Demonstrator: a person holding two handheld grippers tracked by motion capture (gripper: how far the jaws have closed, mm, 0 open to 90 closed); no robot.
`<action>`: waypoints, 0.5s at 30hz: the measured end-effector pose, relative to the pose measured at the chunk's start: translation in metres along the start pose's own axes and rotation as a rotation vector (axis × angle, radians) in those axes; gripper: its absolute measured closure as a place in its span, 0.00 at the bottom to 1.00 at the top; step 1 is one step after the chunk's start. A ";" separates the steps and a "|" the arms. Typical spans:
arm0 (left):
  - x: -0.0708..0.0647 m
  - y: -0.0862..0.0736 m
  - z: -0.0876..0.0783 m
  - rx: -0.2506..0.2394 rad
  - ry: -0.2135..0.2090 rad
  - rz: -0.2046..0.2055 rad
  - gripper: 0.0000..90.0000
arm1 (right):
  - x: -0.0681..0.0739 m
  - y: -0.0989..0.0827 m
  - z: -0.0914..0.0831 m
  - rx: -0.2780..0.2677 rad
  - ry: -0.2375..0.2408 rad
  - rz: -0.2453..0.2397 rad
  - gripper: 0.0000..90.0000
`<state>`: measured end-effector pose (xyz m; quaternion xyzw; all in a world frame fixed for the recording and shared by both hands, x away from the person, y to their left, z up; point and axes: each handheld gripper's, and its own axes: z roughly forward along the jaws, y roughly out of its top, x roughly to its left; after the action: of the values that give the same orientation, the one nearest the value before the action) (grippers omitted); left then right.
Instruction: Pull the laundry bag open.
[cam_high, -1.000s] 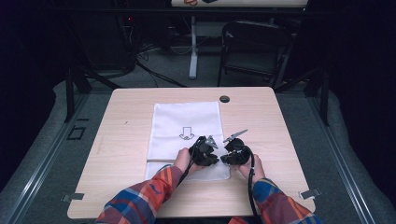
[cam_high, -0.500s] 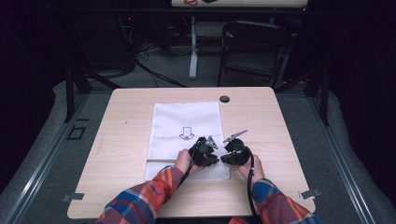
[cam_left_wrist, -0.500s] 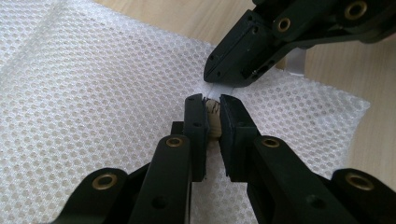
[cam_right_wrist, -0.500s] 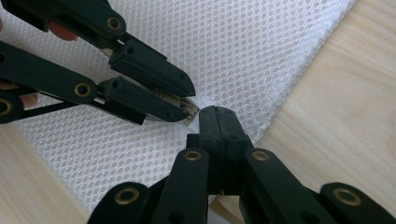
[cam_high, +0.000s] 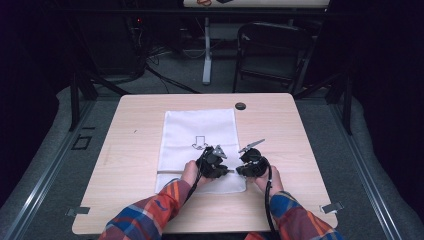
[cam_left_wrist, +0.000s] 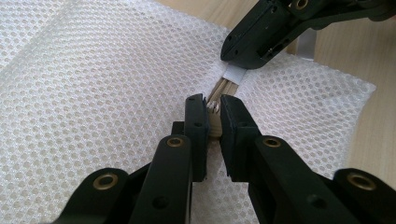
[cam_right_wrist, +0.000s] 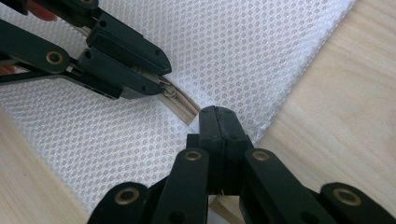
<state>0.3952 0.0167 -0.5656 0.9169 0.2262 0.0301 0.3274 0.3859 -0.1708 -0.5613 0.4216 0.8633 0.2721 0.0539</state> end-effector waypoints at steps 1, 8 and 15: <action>0.000 -0.001 0.000 0.000 -0.001 -0.002 0.91 | 0.000 0.000 0.000 -0.004 0.005 0.003 1.00; 0.006 -0.008 -0.008 -0.005 -0.003 -0.024 0.91 | 0.002 0.000 0.001 -0.015 0.002 0.005 1.00; 0.009 -0.013 -0.010 -0.008 -0.011 -0.039 0.91 | 0.002 0.001 0.000 0.005 -0.007 -0.014 1.00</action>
<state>0.3958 0.0359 -0.5665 0.9112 0.2422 0.0194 0.3327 0.3857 -0.1689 -0.5607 0.4164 0.8669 0.2680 0.0576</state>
